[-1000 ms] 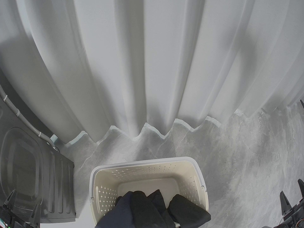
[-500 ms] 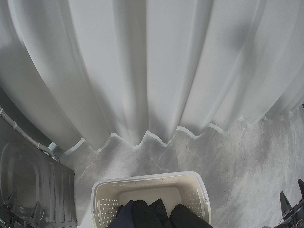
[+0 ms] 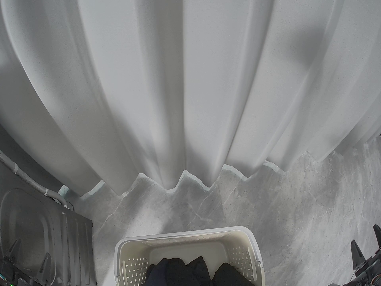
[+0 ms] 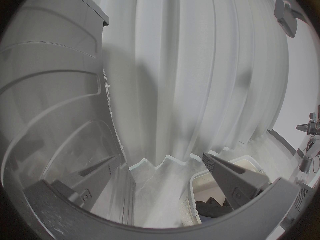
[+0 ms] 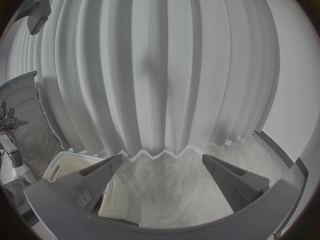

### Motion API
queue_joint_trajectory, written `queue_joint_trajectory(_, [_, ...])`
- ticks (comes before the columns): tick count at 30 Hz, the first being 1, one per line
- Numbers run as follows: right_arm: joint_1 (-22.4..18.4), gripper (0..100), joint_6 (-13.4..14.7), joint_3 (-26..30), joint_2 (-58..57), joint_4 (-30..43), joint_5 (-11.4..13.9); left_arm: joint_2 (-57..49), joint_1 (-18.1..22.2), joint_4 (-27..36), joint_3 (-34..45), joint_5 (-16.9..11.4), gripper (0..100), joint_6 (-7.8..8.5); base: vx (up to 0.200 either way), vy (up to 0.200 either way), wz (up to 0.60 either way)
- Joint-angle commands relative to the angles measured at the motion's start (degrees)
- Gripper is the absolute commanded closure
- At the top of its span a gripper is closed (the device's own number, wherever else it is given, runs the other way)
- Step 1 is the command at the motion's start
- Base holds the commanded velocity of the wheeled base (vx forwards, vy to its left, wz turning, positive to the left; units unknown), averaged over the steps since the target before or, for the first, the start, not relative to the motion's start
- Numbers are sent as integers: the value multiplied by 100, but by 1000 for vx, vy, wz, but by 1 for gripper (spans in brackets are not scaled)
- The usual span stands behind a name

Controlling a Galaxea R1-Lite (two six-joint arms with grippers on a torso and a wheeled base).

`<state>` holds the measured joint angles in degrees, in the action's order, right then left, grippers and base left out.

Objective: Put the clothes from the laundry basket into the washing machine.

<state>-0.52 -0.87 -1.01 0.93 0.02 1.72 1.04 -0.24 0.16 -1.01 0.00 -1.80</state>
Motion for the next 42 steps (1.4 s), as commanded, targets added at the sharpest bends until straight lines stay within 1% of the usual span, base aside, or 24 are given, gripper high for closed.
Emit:
queue_joint_trajectory(1, [0, 0, -1, 92, -93, -2, 4, -68, -2, -7, 84, 0, 0, 5, 0, 0, 0])
queue_joint_trajectory(12, [0, 0, -1, 92, -93, 6, 4, -68, -2, -7, 84, 0, 0, 13, 0, 0, 0])
queue_joint_trajectory(26, [0, 0, -1, 92, -93, 6, 4, -68, -2, -7, 84, 0, 0, -13, 0, 0, 0])
queue_joint_trajectory(42, [0, 0, -1, 92, -93, -2, 4, -68, -2, 2, 84, 0, 0, -4, -200, 0, 0])
